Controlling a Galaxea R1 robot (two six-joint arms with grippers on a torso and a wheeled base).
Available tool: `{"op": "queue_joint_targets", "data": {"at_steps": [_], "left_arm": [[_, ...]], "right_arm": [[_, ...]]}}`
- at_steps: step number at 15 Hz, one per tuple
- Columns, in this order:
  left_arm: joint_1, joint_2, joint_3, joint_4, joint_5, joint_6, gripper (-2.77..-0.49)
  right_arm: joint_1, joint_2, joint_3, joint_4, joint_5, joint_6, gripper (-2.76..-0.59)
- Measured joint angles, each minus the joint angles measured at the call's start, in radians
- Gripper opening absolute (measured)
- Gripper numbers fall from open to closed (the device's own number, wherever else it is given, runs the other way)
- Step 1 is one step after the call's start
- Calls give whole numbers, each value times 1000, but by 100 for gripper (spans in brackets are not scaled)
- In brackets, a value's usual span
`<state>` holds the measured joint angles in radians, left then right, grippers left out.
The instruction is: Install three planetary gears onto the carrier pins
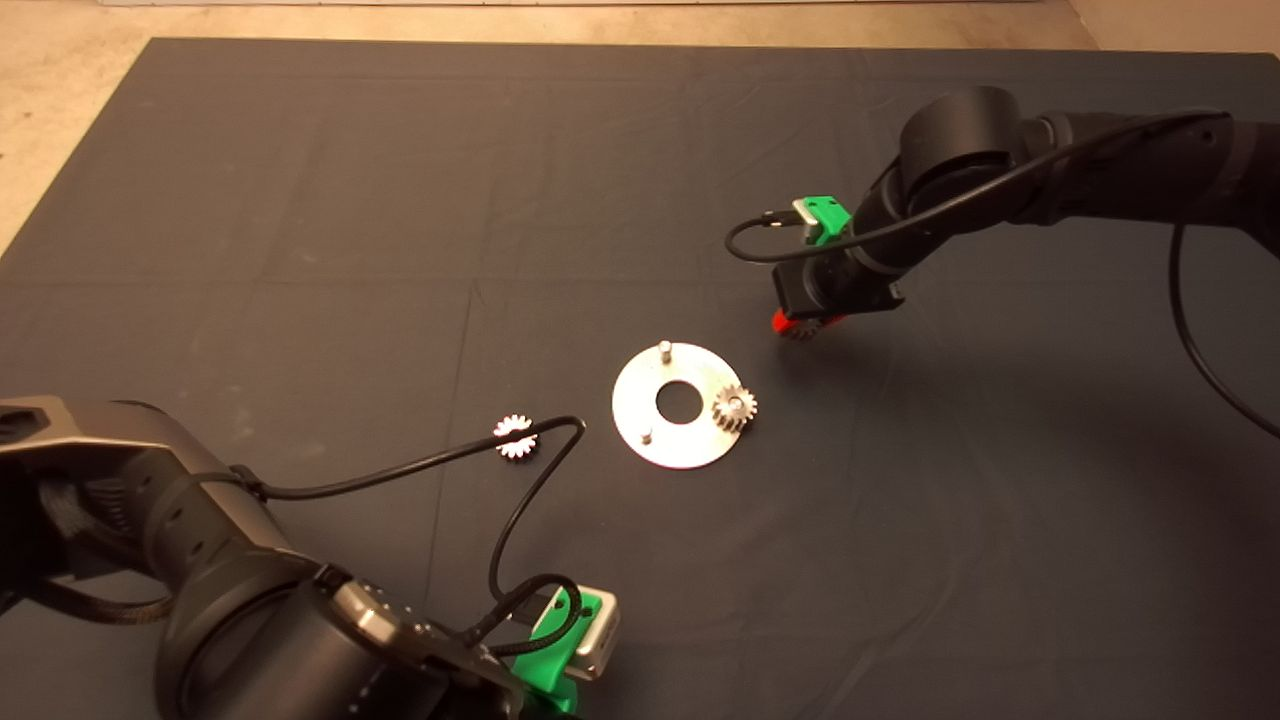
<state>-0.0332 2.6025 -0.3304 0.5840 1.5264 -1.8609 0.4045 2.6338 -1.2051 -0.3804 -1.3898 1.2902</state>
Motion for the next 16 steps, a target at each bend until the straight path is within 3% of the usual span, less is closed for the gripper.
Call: {"op": "queue_joint_targets", "data": {"at_steps": [3,6,11,16], "left_arm": [[0,8,0,0,1,0,-50],[0,16,0,0,0,0,-50],[0,16,0,0,1,-1,-50],[0,17,0,0,0,-1,-50]], "right_arm": [[0,48,2,22,13,0,-239],[1,64,1,29,1,0,-239],[12,129,1,32,10,1,-239],[13,162,-23,33,4,1,-240]]}}
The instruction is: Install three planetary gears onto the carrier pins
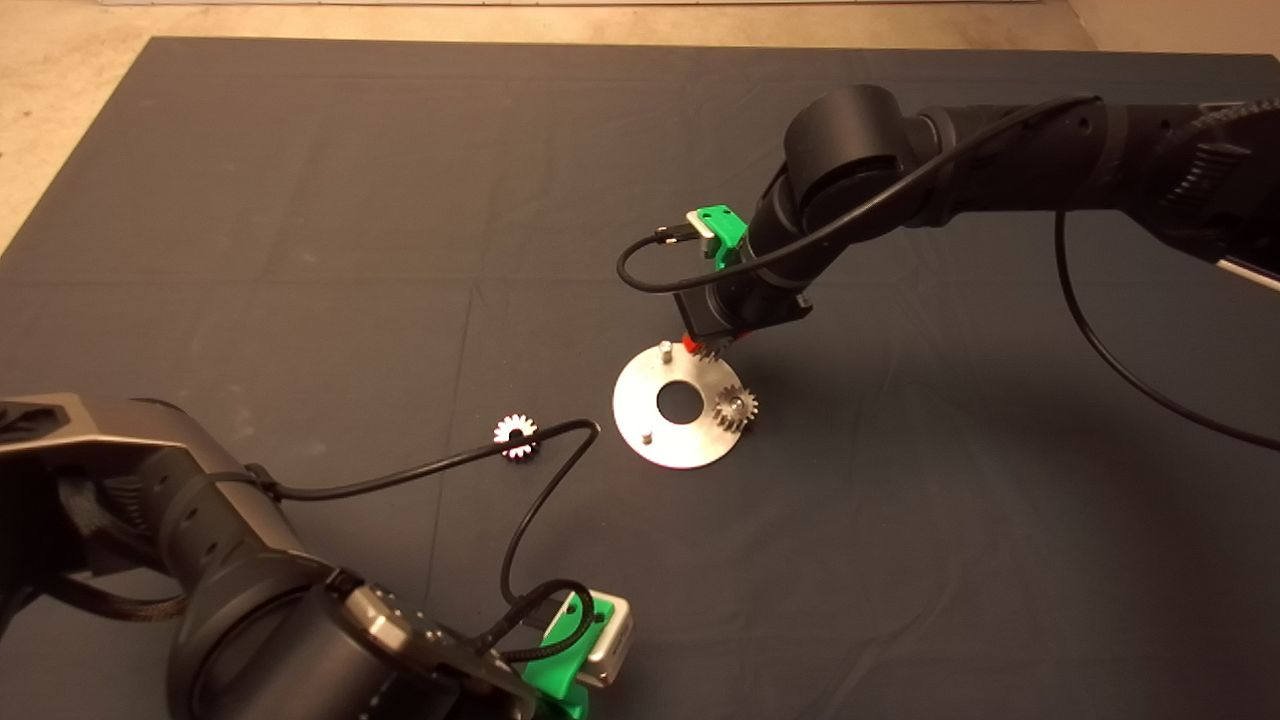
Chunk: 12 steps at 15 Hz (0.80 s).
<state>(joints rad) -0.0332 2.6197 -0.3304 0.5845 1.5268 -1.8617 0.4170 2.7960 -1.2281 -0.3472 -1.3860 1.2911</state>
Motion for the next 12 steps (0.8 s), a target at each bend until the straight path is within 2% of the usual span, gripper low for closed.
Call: {"op": "queue_joint_targets", "data": {"at_steps": [4,9,12], "left_arm": [[0,1,0,0,0,0,-50],[0,1,0,0,0,0,-50],[0,1,0,1,0,0,-50]], "right_arm": [[2,25,-21,1,10,0,-240],[2,66,-70,1,11,0,-241],[2,86,-96,3,16,-2,-241]]}}
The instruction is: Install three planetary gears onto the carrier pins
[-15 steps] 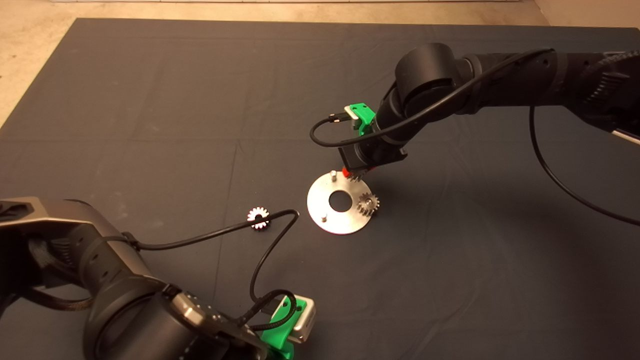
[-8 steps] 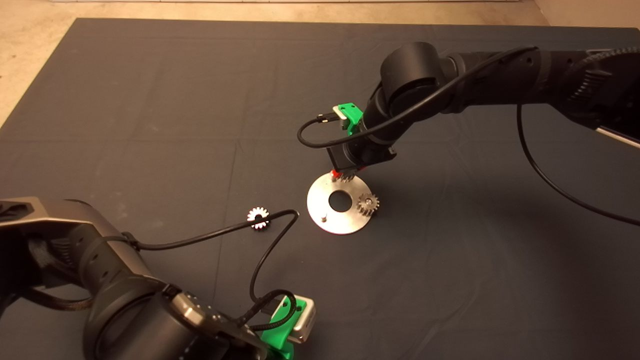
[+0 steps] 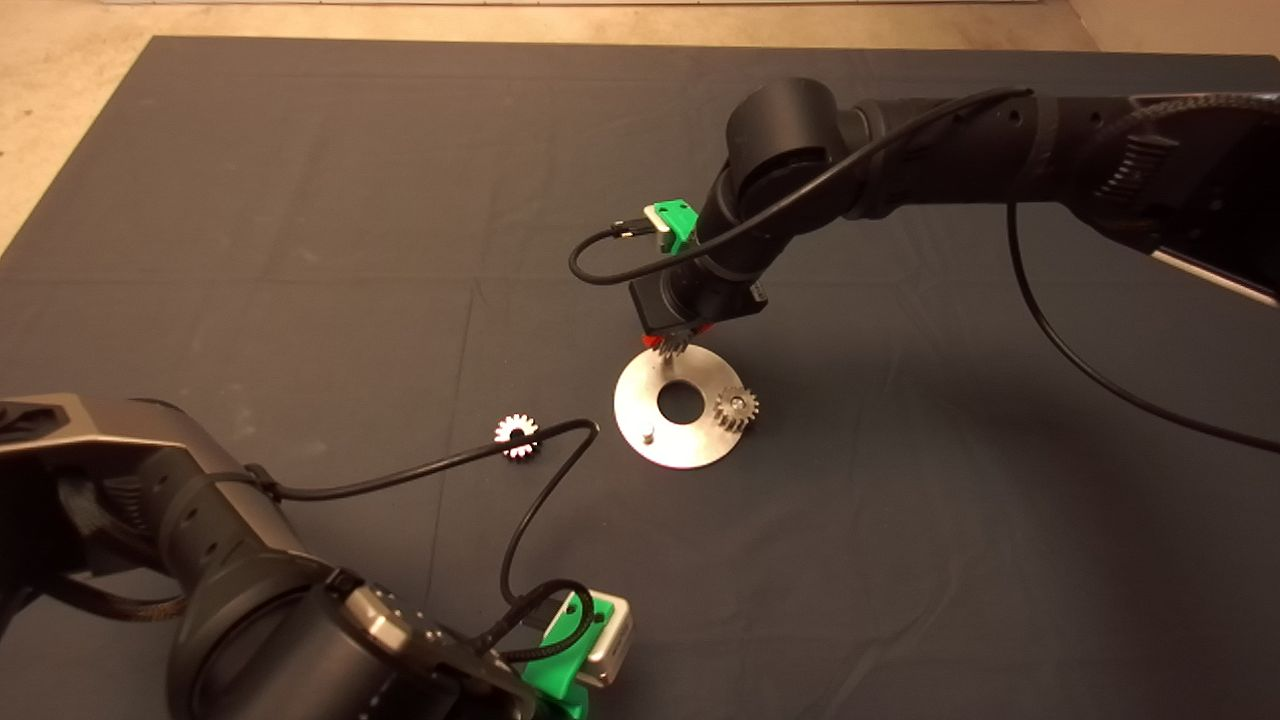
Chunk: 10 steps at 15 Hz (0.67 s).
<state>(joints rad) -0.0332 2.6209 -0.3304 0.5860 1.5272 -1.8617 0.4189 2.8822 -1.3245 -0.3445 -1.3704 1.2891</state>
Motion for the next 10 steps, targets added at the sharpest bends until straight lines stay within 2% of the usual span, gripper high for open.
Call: {"op": "queue_joint_targets", "data": {"at_steps": [10], "left_arm": [[0,0,0,2,0,0,-50]], "right_arm": [[-1,2,-24,0,-9,-29,-241]]}}
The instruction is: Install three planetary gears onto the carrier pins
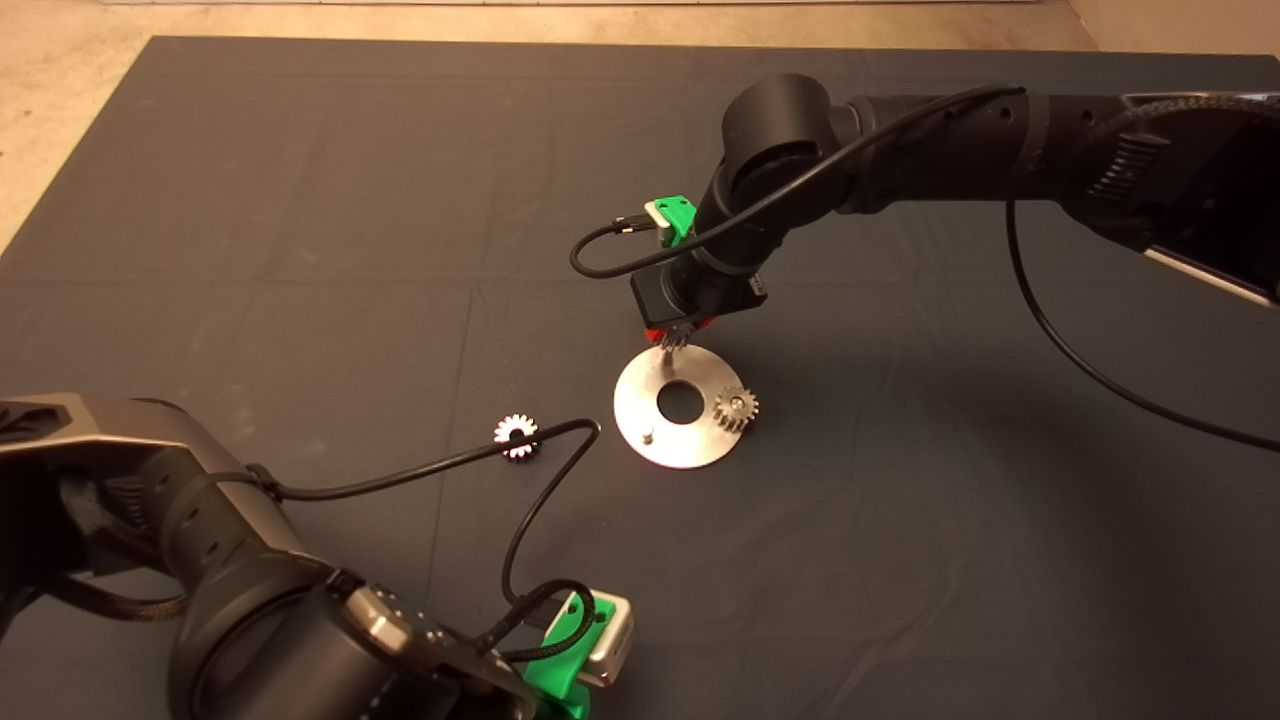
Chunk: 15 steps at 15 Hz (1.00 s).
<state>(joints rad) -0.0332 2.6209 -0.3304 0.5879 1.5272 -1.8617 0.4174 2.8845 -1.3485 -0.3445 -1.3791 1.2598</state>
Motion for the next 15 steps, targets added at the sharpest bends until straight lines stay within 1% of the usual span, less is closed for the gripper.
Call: {"op": "queue_joint_targets", "data": {"at_steps": [4,7,10,13,14,15], "left_arm": [[0,0,0,0,0,0,-50],[0,0,0,1,0,0,-50],[0,0,0,1,0,0,-50],[0,0,0,1,0,0,-50],[0,0,0,1,0,0,-50],[0,0,0,1,0,0,-50]], "right_arm": [[-19,11,-34,0,-1,-14,-241],[-20,20,-47,0,-2,-15,-241],[-21,23,-48,0,-1,-29,-241],[-21,23,-48,0,-1,-29,-241],[-22,23,-48,1,-2,-29,-241],[-22,23,-48,1,-6,-29,-241]]}}
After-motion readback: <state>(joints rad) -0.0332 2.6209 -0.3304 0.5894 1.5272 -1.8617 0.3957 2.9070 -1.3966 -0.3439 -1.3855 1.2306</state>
